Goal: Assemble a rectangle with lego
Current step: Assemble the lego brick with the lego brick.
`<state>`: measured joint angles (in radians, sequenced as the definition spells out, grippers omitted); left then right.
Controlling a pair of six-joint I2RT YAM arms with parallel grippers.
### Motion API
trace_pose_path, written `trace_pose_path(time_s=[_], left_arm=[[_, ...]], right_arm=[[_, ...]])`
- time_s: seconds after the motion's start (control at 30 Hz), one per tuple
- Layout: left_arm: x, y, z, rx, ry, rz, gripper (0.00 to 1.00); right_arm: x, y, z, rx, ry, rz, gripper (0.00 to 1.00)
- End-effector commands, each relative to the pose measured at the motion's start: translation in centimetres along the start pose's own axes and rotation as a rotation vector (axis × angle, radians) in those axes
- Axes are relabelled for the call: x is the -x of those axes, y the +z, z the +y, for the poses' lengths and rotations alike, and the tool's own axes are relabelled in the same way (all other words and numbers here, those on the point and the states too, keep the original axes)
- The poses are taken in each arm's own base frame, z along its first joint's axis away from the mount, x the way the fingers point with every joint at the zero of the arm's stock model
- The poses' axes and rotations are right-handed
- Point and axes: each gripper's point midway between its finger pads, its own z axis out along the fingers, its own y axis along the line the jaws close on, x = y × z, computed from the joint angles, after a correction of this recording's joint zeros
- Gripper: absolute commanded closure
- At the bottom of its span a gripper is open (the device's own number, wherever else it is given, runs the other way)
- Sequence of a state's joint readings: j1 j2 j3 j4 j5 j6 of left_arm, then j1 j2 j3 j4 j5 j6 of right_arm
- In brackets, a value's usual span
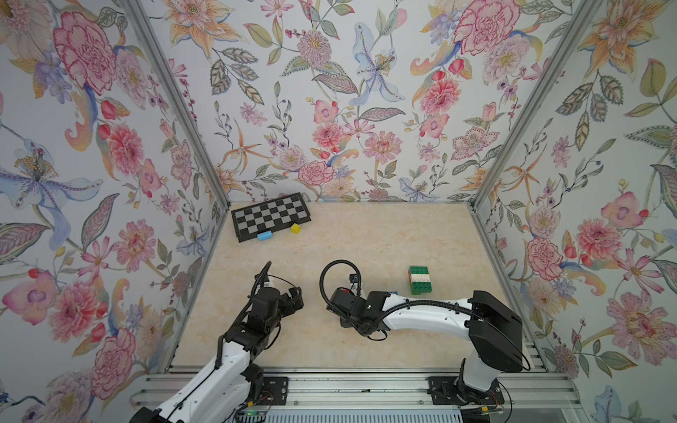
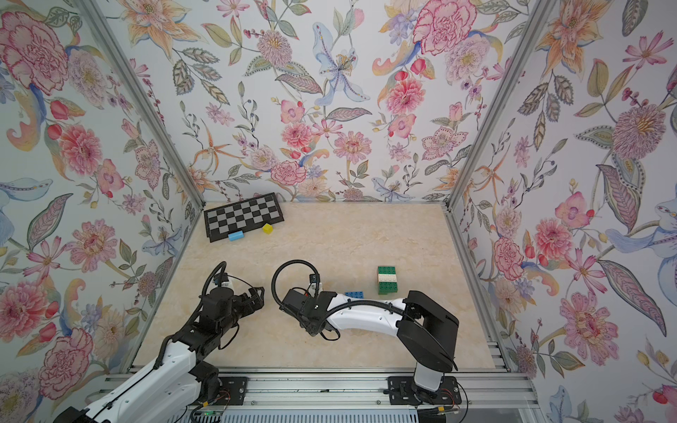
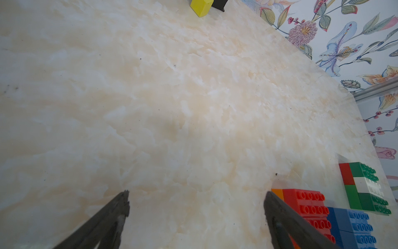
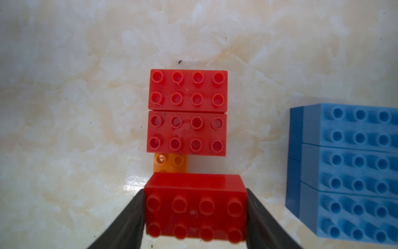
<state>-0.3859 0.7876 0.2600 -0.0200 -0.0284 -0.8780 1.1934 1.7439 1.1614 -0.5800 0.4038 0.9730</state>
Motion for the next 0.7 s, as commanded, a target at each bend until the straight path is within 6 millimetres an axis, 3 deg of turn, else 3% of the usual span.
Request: trace_pose_path(time_s=[0.0, 0.37, 0.67], left_arm=[[1.0, -0.1, -0.7, -0.020, 0.007, -0.023, 0.01], [0.8, 0.0, -0.5, -0.019, 0.009, -0.016, 0.01], [0.7, -0.1, -0.6, -0.023, 0.008, -0.019, 0.01]], right_arm=[[0.5, 0.4, 0.3, -0.008, 0.003, 0.000, 0.54], [0.3, 1.5, 1.0, 0.000, 0.002, 0.017, 0.54], [0.2, 2.3, 0.5, -0.021, 0.013, 0.023, 0.54]])
